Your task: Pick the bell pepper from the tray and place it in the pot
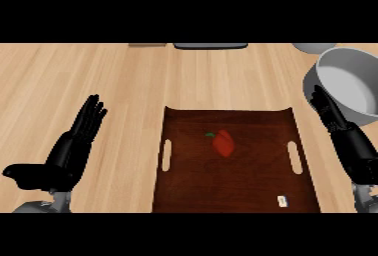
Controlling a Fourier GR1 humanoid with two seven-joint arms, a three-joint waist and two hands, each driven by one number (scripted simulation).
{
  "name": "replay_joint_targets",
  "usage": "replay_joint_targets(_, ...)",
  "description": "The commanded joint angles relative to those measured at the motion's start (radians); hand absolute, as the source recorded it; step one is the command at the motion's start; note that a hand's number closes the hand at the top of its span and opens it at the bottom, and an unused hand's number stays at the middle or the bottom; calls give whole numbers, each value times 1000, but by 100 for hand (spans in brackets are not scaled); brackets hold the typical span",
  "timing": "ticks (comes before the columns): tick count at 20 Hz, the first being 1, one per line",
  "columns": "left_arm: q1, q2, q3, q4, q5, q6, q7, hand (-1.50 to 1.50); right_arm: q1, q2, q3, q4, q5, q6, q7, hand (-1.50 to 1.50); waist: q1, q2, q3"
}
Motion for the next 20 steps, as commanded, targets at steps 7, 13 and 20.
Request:
replay_joint_targets(7,-109,-20,12,-4,-3,3,-1,0,-424,-96,143,-92,49,413,-156,150,215,-3,-27)
replay_joint_targets(13,-216,-31,56,26,13,13,14,0,-526,-55,187,126,-47,712,-438,-150,179,61,-8)
replay_joint_targets(20,-266,-26,101,81,23,31,42,0,-674,-136,217,258,140,851,-733,-150,131,45,-11)
